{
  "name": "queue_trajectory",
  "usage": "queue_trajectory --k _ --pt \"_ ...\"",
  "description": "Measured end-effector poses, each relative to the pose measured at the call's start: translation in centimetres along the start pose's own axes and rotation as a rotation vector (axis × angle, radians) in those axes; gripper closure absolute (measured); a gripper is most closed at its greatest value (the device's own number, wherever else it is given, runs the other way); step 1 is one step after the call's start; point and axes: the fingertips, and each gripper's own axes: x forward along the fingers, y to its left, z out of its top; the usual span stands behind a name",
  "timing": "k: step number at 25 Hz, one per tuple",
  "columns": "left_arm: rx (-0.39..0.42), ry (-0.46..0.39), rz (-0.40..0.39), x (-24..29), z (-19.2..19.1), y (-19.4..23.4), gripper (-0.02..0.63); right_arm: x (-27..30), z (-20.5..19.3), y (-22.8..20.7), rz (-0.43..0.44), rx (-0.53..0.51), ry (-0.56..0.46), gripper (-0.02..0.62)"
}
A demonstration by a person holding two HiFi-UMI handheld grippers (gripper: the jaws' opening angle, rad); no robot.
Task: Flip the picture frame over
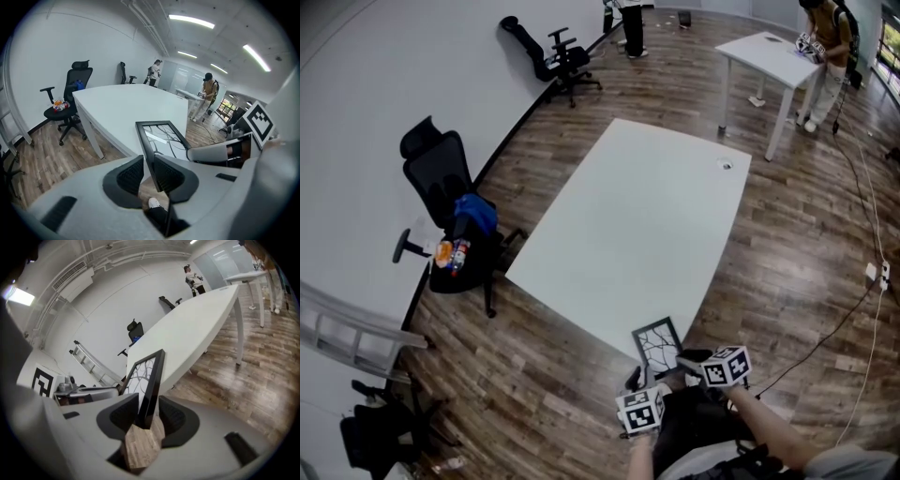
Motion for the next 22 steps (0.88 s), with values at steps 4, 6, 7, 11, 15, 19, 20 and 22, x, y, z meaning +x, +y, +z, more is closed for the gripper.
queue_trajectory --k 4,6,7,11,15,19,20,22 --pt "0.006 0.001 0.005 0.2 0.4 0.4 0.548 0.5 -0.1 0.8 0.099 0.087 0.016 0.459" --pt "0.011 0.004 0.002 0.2 0.6 0.5 0.548 0.1 0.5 1.2 0.126 0.103 0.001 0.474" --pt "0.010 0.004 -0.003 0.2 0.6 0.4 0.548 -0.1 0.9 1.3 0.132 0.103 -0.007 0.476" --pt "0.050 0.012 -0.013 0.5 0.8 0.0 0.548 -1.1 2.3 2.1 0.113 0.054 -0.021 0.479" --pt "0.008 0.021 -0.102 0.9 1.3 -1.2 0.548 -2.1 4.0 3.4 0.048 -0.043 -0.027 0.486" --pt "-0.039 -0.025 -0.192 0.8 3.0 -3.2 0.548 -2.5 4.5 4.8 -0.002 -0.132 -0.034 0.491" --pt "-0.057 -0.041 -0.219 0.6 3.6 -3.7 0.548 -2.5 4.6 5.1 -0.013 -0.153 -0.041 0.492" --pt "-0.103 -0.068 -0.279 0.1 4.9 -4.7 0.548 -2.6 4.9 5.6 -0.029 -0.194 -0.056 0.499"
